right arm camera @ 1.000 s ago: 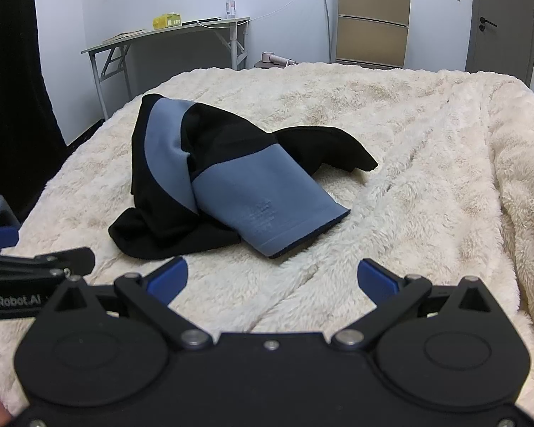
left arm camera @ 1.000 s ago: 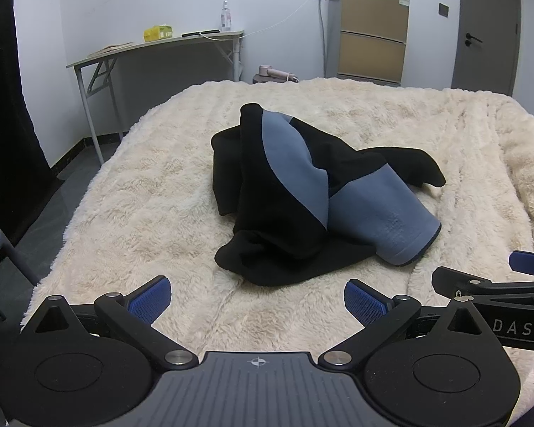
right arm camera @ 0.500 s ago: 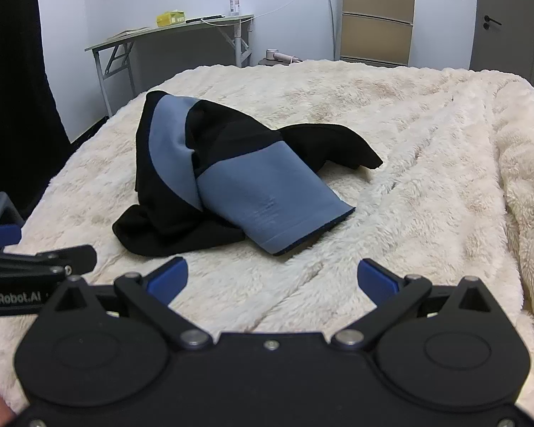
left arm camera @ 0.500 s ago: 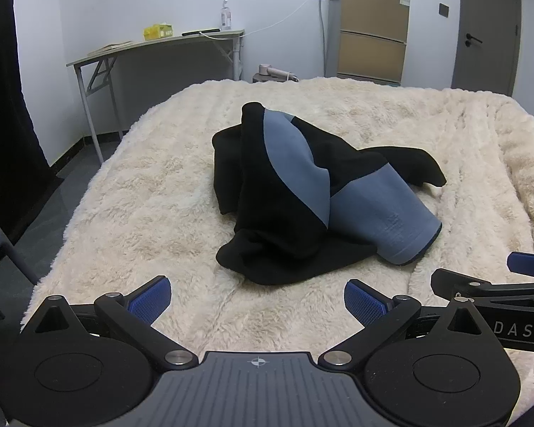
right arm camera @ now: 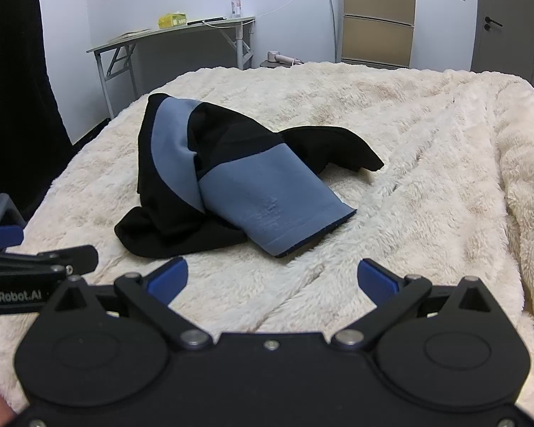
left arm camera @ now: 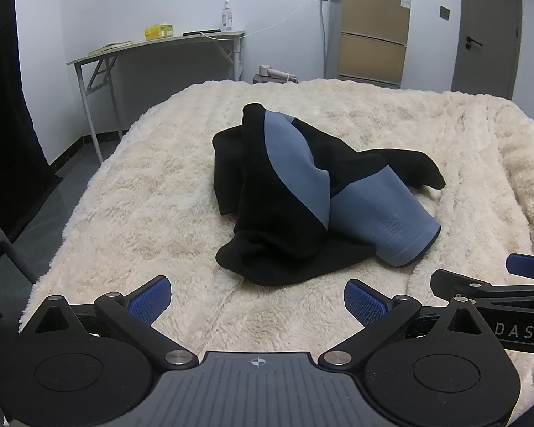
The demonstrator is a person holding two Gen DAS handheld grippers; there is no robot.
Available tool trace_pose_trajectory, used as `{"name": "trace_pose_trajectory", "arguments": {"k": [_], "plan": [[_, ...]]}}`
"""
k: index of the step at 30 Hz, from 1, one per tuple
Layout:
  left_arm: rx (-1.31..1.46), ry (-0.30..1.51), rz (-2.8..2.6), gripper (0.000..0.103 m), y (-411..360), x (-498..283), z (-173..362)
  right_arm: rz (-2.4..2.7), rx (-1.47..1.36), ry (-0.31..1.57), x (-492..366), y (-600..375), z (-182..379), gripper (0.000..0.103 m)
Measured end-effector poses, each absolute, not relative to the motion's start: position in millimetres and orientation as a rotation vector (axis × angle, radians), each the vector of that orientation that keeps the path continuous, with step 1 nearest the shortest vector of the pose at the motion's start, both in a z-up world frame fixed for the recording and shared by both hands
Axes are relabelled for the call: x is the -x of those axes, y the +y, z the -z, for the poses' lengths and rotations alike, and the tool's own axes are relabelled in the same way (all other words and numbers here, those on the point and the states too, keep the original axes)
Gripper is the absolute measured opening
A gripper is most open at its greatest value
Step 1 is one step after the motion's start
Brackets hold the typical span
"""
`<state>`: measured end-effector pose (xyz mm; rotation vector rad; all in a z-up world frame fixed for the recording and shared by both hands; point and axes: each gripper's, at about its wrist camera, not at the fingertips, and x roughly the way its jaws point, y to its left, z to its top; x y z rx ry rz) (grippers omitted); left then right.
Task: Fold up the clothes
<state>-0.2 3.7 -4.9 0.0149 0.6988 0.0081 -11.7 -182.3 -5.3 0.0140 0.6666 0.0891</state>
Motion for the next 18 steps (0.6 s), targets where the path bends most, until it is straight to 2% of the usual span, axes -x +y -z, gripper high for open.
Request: {"name": "trace_pose_trajectory", "arguments": {"k": [18], "plan": [[-0.034, 0.701, -0.014, 0.103, 2.3, -0.3, 4.6, -0.093, -0.034, 0.653, 13.8, -186.2, 2.7, 0.103]]}}
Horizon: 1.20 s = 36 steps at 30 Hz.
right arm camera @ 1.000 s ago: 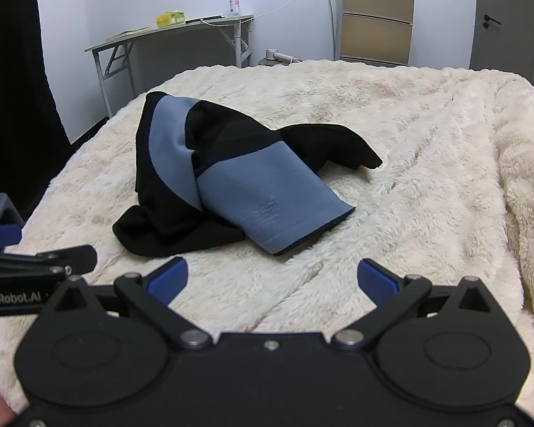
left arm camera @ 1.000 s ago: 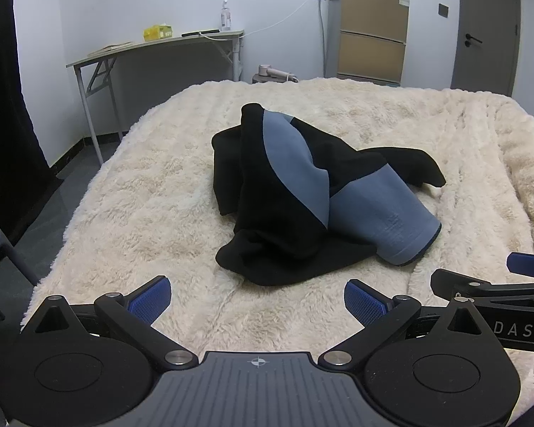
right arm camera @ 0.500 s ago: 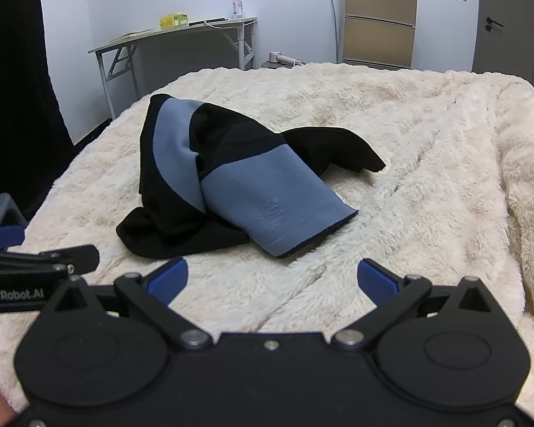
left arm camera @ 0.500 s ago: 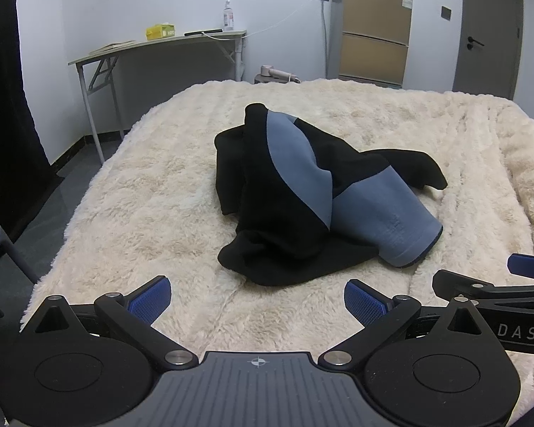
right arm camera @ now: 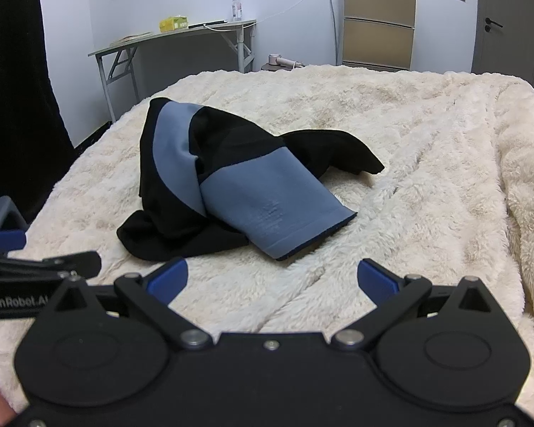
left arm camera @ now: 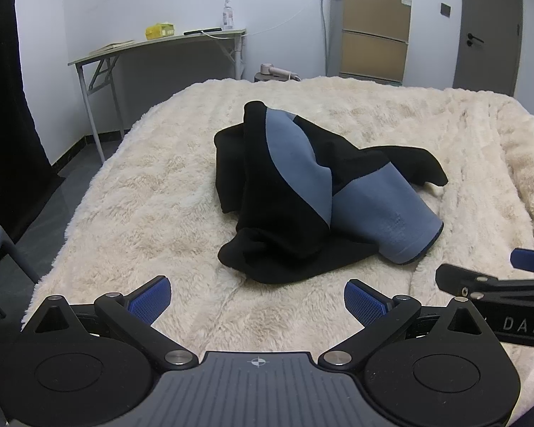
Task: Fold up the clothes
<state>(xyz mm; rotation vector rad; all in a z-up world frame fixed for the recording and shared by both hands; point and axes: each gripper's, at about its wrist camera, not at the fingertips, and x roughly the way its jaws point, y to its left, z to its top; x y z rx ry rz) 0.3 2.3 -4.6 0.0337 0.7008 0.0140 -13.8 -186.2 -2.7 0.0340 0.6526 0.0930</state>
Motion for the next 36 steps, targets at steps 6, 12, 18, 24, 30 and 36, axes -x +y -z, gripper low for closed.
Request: {"name": "trace_pose_trajectory", "arguments": {"k": [6, 12, 18, 24, 30, 36], "plan": [[-0.032, 0.700, -0.017, 0.103, 2.9, 1.6, 5.0, -0.098, -0.040, 0.653, 14.8, -187.3, 2.6, 0.103], [-0.035, 0.697, -0.018, 0.103, 2.4, 1.8, 4.1, -0.102, -0.046, 0.653, 13.4, -186.5, 2.3, 0.103], [-0.039, 0.697, -0.019, 0.103, 2.7, 1.4, 4.0, -0.106, -0.045, 0.654, 13.0, -186.0, 2.2, 0.103], [-0.032, 0.696, -0.023, 0.103, 4.6, 1.4, 4.7, -0.113, -0.041, 0.655, 13.5, -184.0, 2.0, 0.103], [-0.026, 0.698, -0.018, 0.103, 5.0, 2.2, 5.3, -0.111, -0.041, 0.654, 13.8, -183.7, 2.2, 0.103], [-0.027, 0.699, -0.018, 0.103, 5.9, 2.2, 6.2, -0.109, -0.041, 0.654, 13.9, -183.5, 2.6, 0.103]]}}
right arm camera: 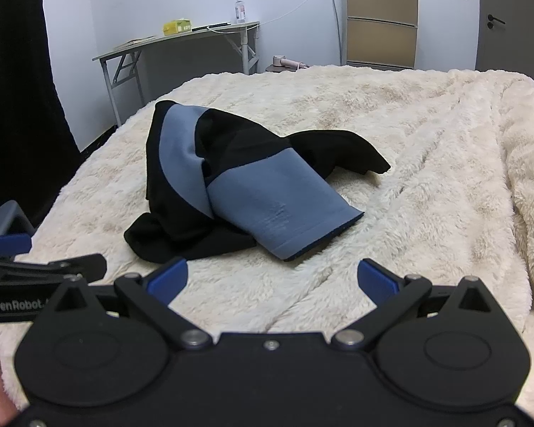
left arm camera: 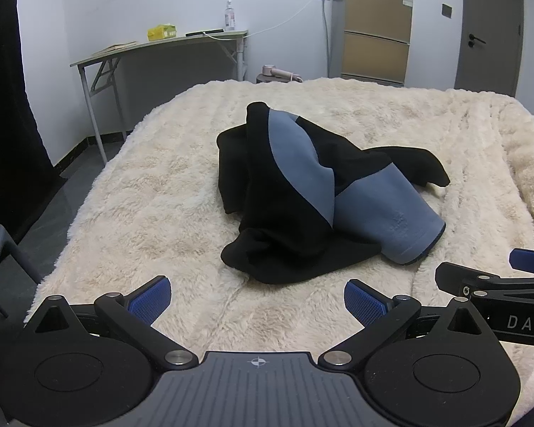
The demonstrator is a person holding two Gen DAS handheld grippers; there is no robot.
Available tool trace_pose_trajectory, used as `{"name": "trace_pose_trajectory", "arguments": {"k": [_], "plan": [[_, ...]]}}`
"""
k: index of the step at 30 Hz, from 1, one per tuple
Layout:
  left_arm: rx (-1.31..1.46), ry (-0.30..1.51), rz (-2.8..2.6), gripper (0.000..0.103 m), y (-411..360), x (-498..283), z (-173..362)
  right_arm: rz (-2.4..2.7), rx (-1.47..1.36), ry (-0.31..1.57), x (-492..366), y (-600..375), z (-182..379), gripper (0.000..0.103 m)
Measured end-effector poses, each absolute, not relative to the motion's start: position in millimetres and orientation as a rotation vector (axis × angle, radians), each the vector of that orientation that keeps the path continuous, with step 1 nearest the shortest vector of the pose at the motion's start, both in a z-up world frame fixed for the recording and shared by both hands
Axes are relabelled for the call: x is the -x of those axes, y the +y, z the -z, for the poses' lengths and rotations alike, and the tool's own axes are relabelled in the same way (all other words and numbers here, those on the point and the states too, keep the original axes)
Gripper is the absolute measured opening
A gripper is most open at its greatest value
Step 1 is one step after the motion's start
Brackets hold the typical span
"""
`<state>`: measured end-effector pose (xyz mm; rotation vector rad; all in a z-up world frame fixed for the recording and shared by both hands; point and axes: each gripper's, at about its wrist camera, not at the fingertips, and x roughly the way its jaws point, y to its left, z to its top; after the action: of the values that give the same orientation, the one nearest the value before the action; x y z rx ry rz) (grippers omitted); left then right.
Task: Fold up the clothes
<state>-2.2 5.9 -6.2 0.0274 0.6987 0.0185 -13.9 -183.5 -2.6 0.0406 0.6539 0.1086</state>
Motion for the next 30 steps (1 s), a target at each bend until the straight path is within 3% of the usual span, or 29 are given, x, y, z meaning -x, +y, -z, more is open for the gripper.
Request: {"name": "trace_pose_trajectory", "arguments": {"k": [30], "plan": [[0.029, 0.683, 0.040, 0.103, 23.5, 2.4, 13.9, -0.103, -0.018, 0.660, 9.7, -178.5, 12.5, 0.103]]}}
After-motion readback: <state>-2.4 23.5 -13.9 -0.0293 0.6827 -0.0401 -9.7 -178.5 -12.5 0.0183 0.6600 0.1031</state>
